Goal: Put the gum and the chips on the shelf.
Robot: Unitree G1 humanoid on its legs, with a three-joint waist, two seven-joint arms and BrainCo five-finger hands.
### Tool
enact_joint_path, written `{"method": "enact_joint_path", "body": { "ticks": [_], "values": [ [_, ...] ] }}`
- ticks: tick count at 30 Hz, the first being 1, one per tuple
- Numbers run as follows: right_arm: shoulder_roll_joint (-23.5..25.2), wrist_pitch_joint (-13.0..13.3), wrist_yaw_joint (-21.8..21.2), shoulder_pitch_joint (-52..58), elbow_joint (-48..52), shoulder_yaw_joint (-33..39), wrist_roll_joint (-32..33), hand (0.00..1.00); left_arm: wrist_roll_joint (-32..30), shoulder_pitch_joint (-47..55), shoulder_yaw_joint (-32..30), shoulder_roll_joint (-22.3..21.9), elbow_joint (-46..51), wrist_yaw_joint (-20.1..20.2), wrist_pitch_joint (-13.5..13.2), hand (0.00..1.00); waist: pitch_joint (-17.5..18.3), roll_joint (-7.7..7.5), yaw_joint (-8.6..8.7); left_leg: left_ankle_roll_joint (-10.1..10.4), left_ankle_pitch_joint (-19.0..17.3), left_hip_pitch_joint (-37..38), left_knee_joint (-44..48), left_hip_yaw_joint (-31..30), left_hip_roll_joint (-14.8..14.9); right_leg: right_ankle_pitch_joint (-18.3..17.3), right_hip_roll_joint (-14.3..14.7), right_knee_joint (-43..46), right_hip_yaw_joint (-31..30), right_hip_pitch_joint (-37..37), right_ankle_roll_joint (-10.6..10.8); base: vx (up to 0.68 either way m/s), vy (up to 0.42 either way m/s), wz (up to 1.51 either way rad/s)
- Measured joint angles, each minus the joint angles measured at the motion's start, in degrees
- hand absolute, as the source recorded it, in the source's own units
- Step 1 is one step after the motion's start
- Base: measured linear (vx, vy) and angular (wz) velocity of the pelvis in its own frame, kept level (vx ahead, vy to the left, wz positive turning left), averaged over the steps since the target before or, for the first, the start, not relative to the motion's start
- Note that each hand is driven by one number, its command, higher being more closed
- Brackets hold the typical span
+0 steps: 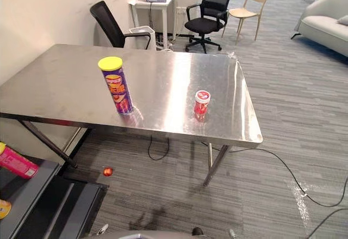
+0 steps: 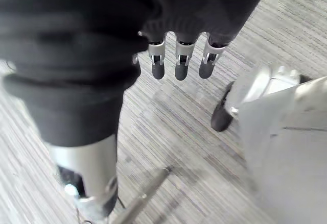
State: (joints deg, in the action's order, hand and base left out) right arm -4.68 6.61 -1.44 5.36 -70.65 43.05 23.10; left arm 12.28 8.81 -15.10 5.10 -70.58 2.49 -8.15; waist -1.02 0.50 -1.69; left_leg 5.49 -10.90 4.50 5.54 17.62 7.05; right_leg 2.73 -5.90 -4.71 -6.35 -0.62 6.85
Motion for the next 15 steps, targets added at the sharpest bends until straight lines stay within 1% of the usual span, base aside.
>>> {"method": "enact_joint_path", "body": {
  "ticks": [3, 4, 5, 8, 9, 10, 11, 13, 15],
  "values": [
    [-4.4, 0.8, 1.6, -2.0, 0.7, 4.4, 0.5, 0.0, -0.1, -0.4, -0.8, -0.4, 0.0, 0.0, 0.0, 0.0, 0.2, 0.36, 0.04, 0.0, 0.0, 1.4, -1.5, 0.8, 0.0, 0.4, 0.2, -1.2, -0.1, 0.7, 0.0, 0.09, -0.023, -0.24],
    [-5.8, 1.4, 2.6, -2.6, 2.4, 5.2, 2.2, 0.0, -0.1, -0.6, -0.9, -0.5, 0.0, 0.0, 0.0, 0.0, 0.2, 0.63, -0.02, 0.0, 0.0, 1.8, -1.7, 0.8, -0.1, 0.4, 0.3, -1.2, -0.1, 0.7, 0.0, 0.06, -0.014, -0.21],
    [-6.2, 1.6, 3.1, -2.9, 3.9, 5.3, 2.3, 0.0, -0.1, -0.6, -0.9, -0.5, 0.1, 0.0, 0.0, 0.0, 0.2, 0.49, 0.02, 0.0, 0.0, 1.9, -1.8, 0.9, -0.2, 0.4, 0.3, -1.2, -0.1, 0.7, 0.0, 0.03, -0.015, -0.23],
    [-6.8, 2.3, 7.6, -2.1, 19.6, 2.5, 1.6, 0.0, -0.1, -0.6, -1.0, -0.6, 1.0, -0.4, -0.2, 0.0, 0.1, 0.35, 0.34, 0.0, 0.0, 1.7, -2.5, 1.7, -0.6, 0.4, 0.1, -1.3, -0.4, -0.4, 0.0, 0.0, -0.007, -0.14],
    [-6.8, 2.4, 8.4, -1.4, 23.8, 1.5, 1.5, 0.0, -0.1, -0.5, -1.0, -0.6, 1.2, -0.5, -0.2, 0.0, 0.1, 0.38, 0.37, 0.0, -0.1, 1.7, -2.5, 1.9, -0.6, 0.4, 0.1, -1.3, -0.5, -0.5, 0.0, -0.02, -0.014, -0.12],
    [-6.9, 3.1, 11.0, 0.0, 34.6, -1.0, -3.2, 0.0, -0.1, 0.1, -1.1, -0.7, 1.7, -0.8, -0.6, 0.0, 0.1, 0.45, 0.84, 0.0, -0.2, 1.7, -2.5, 2.2, -0.6, 0.4, 0.1, -1.3, -0.6, -0.8, 0.0, -0.02, -0.014, -0.09],
    [-6.9, 3.8, 11.7, 0.1, 38.0, -1.4, -4.8, 0.0, -0.1, 0.4, -1.1, -0.8, 2.2, -1.0, -0.6, 0.0, 0.1, 0.45, 1.19, 0.0, -0.2, 1.6, -2.6, 2.2, -0.6, 0.4, 0.1, -1.3, -0.6, -0.9, 0.0, -0.03, -0.024, -0.06],
    [-7.2, 6.0, 14.9, -0.7, 48.6, -1.9, -9.9, 0.0, -0.1, 0.7, -1.0, -1.3, 3.1, -1.2, -1.0, 0.0, 0.3, 0.61, 1.54, 0.0, -0.2, 1.4, -2.6, 2.2, -0.4, 0.5, 0.3, -1.3, -0.6, -1.2, 0.2, -0.04, -0.043, -0.01],
    [-7.3, 6.1, 15.8, -0.7, 52.0, -2.8, -12.1, 0.0, -0.1, 0.9, -1.0, -1.4, 3.5, -1.2, -1.2, 0.0, 0.3, 0.55, 1.5, 0.0, -0.2, 1.4, -2.6, 2.2, -0.2, 0.5, 0.4, -1.3, -0.6, -1.2, 0.2, -0.02, -0.04, 0.0]
  ]
}}
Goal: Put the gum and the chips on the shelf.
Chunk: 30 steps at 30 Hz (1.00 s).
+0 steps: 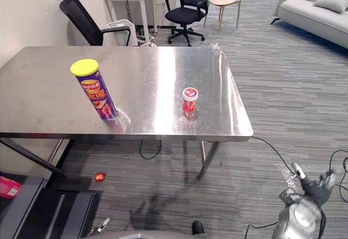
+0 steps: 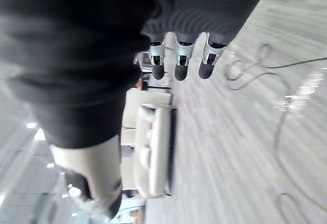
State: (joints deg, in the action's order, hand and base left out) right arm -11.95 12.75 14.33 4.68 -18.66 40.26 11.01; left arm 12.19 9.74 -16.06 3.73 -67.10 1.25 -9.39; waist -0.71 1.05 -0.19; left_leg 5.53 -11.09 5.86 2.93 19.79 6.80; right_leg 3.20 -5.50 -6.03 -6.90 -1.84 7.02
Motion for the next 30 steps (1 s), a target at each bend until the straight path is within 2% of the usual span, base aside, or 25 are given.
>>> {"method": "enact_joint_path", "body": {
  "ticks": [4, 9, 13, 19, 23, 30],
  "values": [
    [0.2, 0.2, -0.3, 0.1, 9.2, -4.6, -4.5, 0.0, 0.0, 0.2, 0.4, -0.2, 0.3, -0.2, 0.0, 0.0, 0.3, 0.17, 0.04, 0.0, 0.0, -0.8, 0.0, 0.0, 0.1, 0.2, 0.1, 0.0, 0.0, -0.9, 0.3, -0.01, -0.043, -0.01],
    [0.2, 0.7, -6.0, 1.7, 15.9, -12.8, -6.6, 0.0, 0.0, 0.8, 2.5, 0.2, 1.6, -0.2, 0.0, 0.0, 0.5, 0.64, -0.05, 0.0, 0.0, -1.5, 0.0, -0.1, 0.0, 0.4, 0.1, 0.0, 0.7, -1.4, 0.7, 0.0, -0.033, 0.01],
    [-0.1, 1.6, -10.5, 2.4, 16.1, -16.2, -6.4, 0.0, 0.0, 0.8, 4.1, 0.7, 1.8, -0.1, 0.0, 0.0, 0.6, 0.55, -0.04, -0.1, 0.1, -1.9, 0.0, -0.3, -0.2, 0.6, -0.2, 0.0, 1.5, -1.6, 0.9, 0.0, -0.008, 0.0],
    [-1.7, 1.8, -14.3, 2.4, 16.1, -22.4, -5.8, 0.0, 0.0, 0.8, 6.5, 1.3, 2.2, -0.1, -0.1, 0.0, 0.6, 0.51, 0.13, -0.2, 0.1, -1.9, 0.3, -1.8, -0.2, 0.6, -0.3, 0.0, 3.1, -0.9, 0.9, -0.02, -0.032, 0.08],
    [-2.8, 1.8, -14.8, 1.9, 16.2, -26.1, -5.6, 0.0, -0.1, 0.8, 7.3, 1.5, 2.7, -0.3, -0.1, 0.0, 0.5, 0.37, -0.02, -0.4, 0.4, -2.2, 0.4, -3.1, -0.4, 0.6, -0.6, 0.0, 4.3, -0.7, 0.9, -0.05, -0.043, 0.15],
    [-2.8, 1.8, -13.6, -1.8, 15.7, -28.6, -5.5, 0.0, -0.1, 0.7, 7.4, 1.6, 2.8, -0.9, -0.1, 0.0, 0.4, 0.22, 0.0, -0.6, 0.9, -2.6, 0.5, -5.1, -0.5, 0.6, -0.9, 0.0, 6.9, 0.3, 0.9, -0.02, -0.034, 0.15]
  ]
}}
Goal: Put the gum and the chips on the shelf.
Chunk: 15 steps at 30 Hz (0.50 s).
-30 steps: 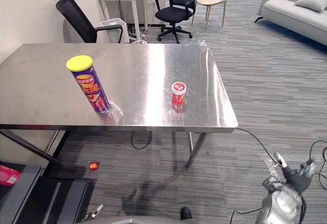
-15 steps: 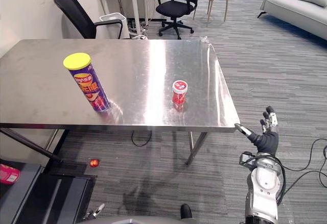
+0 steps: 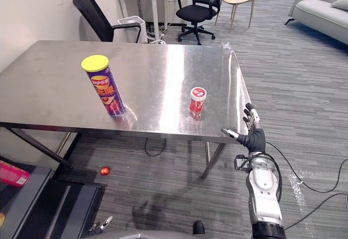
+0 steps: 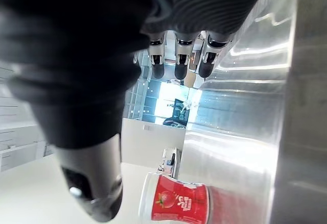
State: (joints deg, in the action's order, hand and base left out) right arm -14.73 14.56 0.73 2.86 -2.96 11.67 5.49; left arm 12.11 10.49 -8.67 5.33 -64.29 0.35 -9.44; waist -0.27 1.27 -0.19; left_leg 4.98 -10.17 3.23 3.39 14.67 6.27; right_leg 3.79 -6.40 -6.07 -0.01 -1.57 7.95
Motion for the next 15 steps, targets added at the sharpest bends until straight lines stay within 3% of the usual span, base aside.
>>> {"method": "enact_joint_path", "body": {
  "ticks": [15],
  "values": [
    [0.0, -0.3, 5.3, -12.2, -9.5, -1.0, -0.5, 0.0, -2.2, -0.1, -0.1, 0.6, 0.5, -0.5, 0.1, 0.0, -0.7, -1.03, -0.29, -0.5, 1.6, -0.2, -1.4, -2.6, -1.1, 0.1, -1.1, 0.0, 2.6, 0.6, 0.1, -0.03, -0.017, 0.09]
  ]
}}
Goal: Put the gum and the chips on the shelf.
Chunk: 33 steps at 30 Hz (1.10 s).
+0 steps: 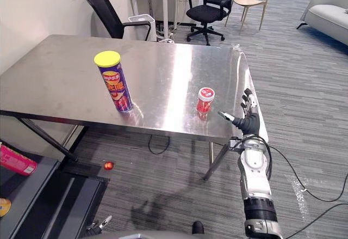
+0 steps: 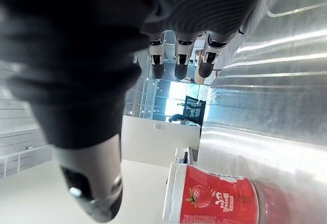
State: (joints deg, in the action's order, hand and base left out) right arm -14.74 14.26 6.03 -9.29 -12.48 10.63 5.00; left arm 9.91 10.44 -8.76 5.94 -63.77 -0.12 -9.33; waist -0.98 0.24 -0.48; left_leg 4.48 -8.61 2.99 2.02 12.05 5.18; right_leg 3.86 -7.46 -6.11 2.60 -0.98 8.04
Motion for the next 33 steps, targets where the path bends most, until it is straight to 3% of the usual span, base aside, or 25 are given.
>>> {"method": "enact_joint_path", "body": {
  "ticks": [6, 13, 31, 32, 33],
  "values": [
    [-0.1, -0.5, 1.0, -3.6, -3.8, 0.0, 0.0, 0.0, 0.0, -0.2, 0.1, -0.1, 0.0, -0.1, 0.0, 0.0, -0.1, 0.0, -1.18, 0.0, 0.0, -0.1, -0.1, -0.1, 0.0, 0.0, 0.0, 0.0, 0.2, 0.0, 0.0, 0.0, 0.0, 0.0],
    [-0.1, -1.8, 1.0, -7.9, -8.7, 0.0, 0.0, 0.0, -0.2, -0.2, 0.6, 0.0, 0.2, -0.2, 0.1, 0.0, -0.9, 0.22, -1.28, -0.3, 0.2, -0.5, -0.1, -0.5, -0.5, 0.1, -0.4, 0.0, 0.6, -0.2, 0.2, -0.01, -0.009, 0.02],
    [0.0, -2.3, 0.9, -12.1, -9.0, -3.3, 0.2, 0.0, -1.3, -0.5, 0.6, 0.0, 0.7, -1.2, 0.2, 0.0, -2.5, -0.67, -2.04, -1.1, 1.3, -1.0, -1.4, -1.7, -1.9, 0.5, -1.7, 0.0, 1.7, -0.6, 0.7, -0.01, -0.008, 0.03],
    [0.0, -2.3, 0.8, -12.3, -9.0, -4.1, 0.2, 1.0, -1.3, -0.5, 0.6, 0.0, 0.9, -1.3, 0.7, 0.0, -2.5, -0.74, -2.04, -1.1, 1.3, -1.0, -1.5, -1.6, -1.9, 0.5, -1.7, 0.0, 1.8, -0.6, 0.7, 0.0, 0.0, 0.0],
    [0.0, -2.3, 0.8, -12.3, -9.0, -4.3, 0.2, 1.0, -1.3, -0.5, 0.6, 0.1, 0.9, -1.3, 0.7, 0.0, -2.5, -0.76, -2.05, -1.1, 1.3, -1.0, -1.5, -1.7, -1.9, 0.5, -1.7, 0.0, 1.8, -0.6, 0.7, 0.0, 0.0, 0.0]
  ]
}}
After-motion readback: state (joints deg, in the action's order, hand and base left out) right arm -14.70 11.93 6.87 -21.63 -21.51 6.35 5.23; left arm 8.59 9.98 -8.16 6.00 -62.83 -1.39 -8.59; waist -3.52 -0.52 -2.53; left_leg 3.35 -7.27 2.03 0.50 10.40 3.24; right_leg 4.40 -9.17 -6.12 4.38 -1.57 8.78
